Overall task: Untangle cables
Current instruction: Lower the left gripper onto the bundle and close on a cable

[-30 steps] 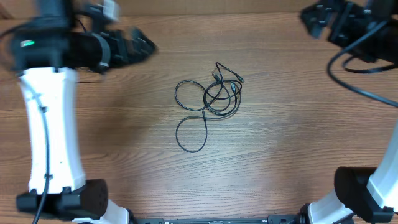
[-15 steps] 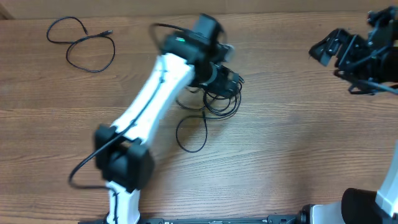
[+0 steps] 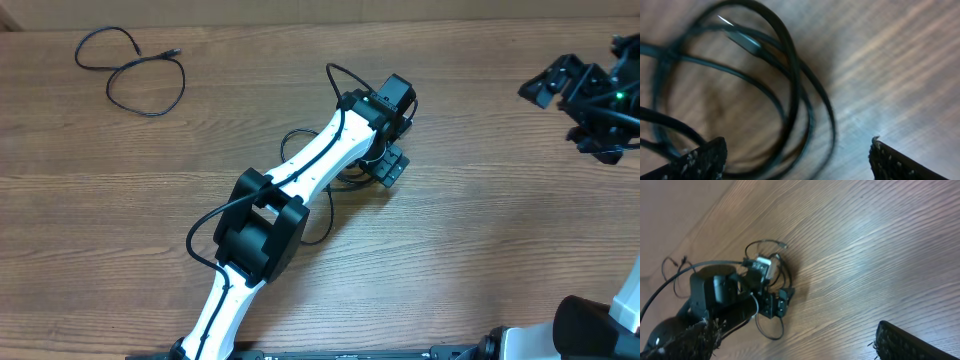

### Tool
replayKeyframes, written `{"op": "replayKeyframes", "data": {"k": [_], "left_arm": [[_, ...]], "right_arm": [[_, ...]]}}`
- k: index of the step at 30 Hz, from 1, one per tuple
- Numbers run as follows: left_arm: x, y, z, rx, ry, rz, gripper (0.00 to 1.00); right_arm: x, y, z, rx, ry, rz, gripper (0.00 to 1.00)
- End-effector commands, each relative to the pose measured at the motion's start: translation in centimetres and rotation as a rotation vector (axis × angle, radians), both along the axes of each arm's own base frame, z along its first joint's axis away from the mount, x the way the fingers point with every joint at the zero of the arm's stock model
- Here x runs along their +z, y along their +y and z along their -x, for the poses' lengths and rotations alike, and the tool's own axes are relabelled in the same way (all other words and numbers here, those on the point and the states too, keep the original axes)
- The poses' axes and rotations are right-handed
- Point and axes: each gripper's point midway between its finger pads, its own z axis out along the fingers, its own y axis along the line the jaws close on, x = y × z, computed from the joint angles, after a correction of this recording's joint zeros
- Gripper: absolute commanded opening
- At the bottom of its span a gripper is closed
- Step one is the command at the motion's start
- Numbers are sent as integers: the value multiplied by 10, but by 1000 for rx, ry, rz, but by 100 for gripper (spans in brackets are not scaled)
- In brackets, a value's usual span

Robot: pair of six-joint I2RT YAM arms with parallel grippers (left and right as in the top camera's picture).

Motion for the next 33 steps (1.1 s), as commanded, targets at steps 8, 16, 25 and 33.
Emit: {"op": "replayKeyframes", "data": {"k": [8, 16, 25, 33], "left_arm": [[-1, 5, -20, -48, -103, -58, 76], [-2, 6, -19, -47, -100, -60, 51], [-4, 10, -15, -47, -79, -77, 9], [24, 10, -14, 70, -66, -54, 4]], "right_arm": [[6, -3, 3, -15, -19, -2, 100], [6, -3, 2, -15, -20, -1, 100], [6, -3, 2, -15, -19, 0, 100], [6, -3, 2, -15, -19, 0, 100]]}}
